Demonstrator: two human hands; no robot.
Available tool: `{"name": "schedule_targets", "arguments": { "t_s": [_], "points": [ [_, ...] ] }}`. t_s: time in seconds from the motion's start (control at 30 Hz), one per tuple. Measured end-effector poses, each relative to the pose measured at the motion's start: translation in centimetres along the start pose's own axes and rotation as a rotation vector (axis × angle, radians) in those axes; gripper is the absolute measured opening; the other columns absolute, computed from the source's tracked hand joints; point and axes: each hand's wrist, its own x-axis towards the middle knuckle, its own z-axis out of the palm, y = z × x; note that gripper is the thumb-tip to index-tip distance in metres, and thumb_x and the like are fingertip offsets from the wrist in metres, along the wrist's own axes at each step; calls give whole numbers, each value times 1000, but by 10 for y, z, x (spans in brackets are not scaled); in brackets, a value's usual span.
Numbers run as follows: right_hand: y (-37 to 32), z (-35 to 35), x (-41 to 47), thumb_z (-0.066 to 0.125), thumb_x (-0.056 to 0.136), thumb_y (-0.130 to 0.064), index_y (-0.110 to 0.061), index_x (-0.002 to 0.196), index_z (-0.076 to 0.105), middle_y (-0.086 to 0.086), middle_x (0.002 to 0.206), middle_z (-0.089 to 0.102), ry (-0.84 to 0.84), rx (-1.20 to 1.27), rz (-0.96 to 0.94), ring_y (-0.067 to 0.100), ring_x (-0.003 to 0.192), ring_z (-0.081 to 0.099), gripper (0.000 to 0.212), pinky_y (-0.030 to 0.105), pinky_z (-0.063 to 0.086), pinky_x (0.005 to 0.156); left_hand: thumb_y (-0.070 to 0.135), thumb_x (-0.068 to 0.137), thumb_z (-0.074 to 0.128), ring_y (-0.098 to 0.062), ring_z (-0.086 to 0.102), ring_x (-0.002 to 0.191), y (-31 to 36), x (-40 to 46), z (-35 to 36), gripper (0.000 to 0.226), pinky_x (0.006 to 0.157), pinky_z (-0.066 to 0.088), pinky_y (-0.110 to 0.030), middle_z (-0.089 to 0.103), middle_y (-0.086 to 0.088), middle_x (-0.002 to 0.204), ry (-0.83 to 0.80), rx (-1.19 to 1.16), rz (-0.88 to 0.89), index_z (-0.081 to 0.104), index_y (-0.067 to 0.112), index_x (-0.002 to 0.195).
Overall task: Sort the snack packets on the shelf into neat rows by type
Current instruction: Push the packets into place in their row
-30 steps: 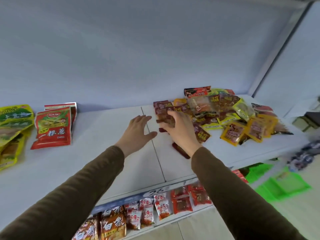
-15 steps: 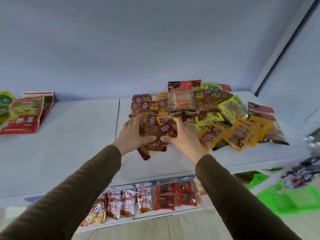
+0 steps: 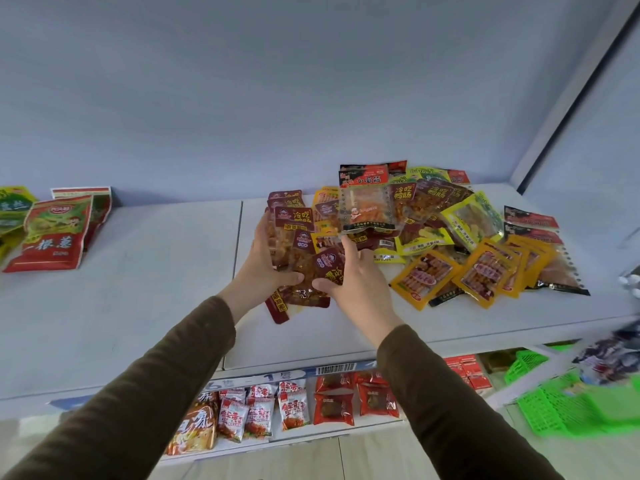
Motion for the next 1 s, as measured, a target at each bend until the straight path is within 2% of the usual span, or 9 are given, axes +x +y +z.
{"name": "schedule_targets", "arguments": {
  "t_s": [0.07, 0.2, 0.3, 0.43, 0.57, 0.63, 0.73, 0.8, 1.0],
  "points": [
    [-2, 2, -1, 75, 85, -52, -27, 159, 15, 12, 145, 42, -12, 167, -2, 27, 128, 51, 98, 35, 49, 94, -2, 80, 82, -12, 64, 109, 2, -1, -2, 118, 70, 57, -16, 57, 8, 124, -29, -92, -75, 2, 40, 156],
    [1, 5, 0, 79, 85, -43, -28, 157, 24, 6, 145, 41, -1, 305, -26, 25, 122, 54, 92, 37, 50, 94, -1, 79, 82, -26, 70, 109, 1, 2, -6, 90, 93, 59, -49, 67, -9, 125, -108, -253, -232, 34, 27, 150],
    [1, 6, 2, 79, 84, -43, -26, 154, 33, 4, 143, 41, -22, 304, -57, 24, 120, 55, 85, 32, 47, 91, 5, 79, 84, -27, 72, 110, 4, 2, -4, 73, 98, 56, -52, 70, -7, 127, -206, -298, -231, 49, 26, 140],
    [1, -4, 14, 76, 88, -36, -26, 152, 39, 3, 143, 40, -112, 306, -99, 18, 121, 52, 74, 26, 43, 91, 4, 81, 82, -23, 68, 116, 9, 4, -2, 79, 98, 57, -46, 66, -3, 129, -243, -277, -193, 40, 41, 136],
    [0, -23, 32, 52, 104, -21, -26, 141, 54, -1, 130, 59, 83, 319, -155, 15, 118, 56, 37, 26, 46, 88, 1, 85, 78, -24, 65, 119, 9, 4, -4, 76, 101, 54, -47, 65, -2, 131, -254, -268, -188, 41, 47, 134],
    [-5, -23, 38, 44, 108, -19, -26, 145, 52, -3, 133, 61, 64, 320, -245, 14, 125, 50, 39, 30, 44, 98, -3, 86, 76, -25, 66, 119, 7, 4, -5, 82, 98, 56, -46, 65, -2, 131, -258, -269, -184, 39, 44, 143],
    [-2, -14, 47, 42, 109, -28, -32, 151, 46, -4, 140, 59, -155, 210, -293, 16, 133, 38, 42, 35, 40, 104, -6, 86, 74, -24, 70, 113, 5, 5, -10, 85, 90, 60, -41, 69, -5, 127, -258, -300, -199, 37, 39, 149],
    [8, -10, 52, 42, 109, -32, -33, 148, 50, -7, 147, 55, -192, 103, -299, 21, 133, 38, 41, 39, 41, 105, -5, 85, 75, -24, 71, 111, 2, 5, -16, 82, 85, 61, -38, 71, -6, 125, -236, -321, -221, 39, 33, 147],
    [23, -8, 58, 37, 109, -42, -34, 140, 59, -14, 147, 55, -179, -85, -298, 21, 130, 39, 40, 40, 40, 103, 1, 84, 77, -29, 70, 113, -9, 3, -41, 76, 99, 55, -51, 67, -8, 128, -172, -322, -257, 42, 33, 143]
  ]
}}
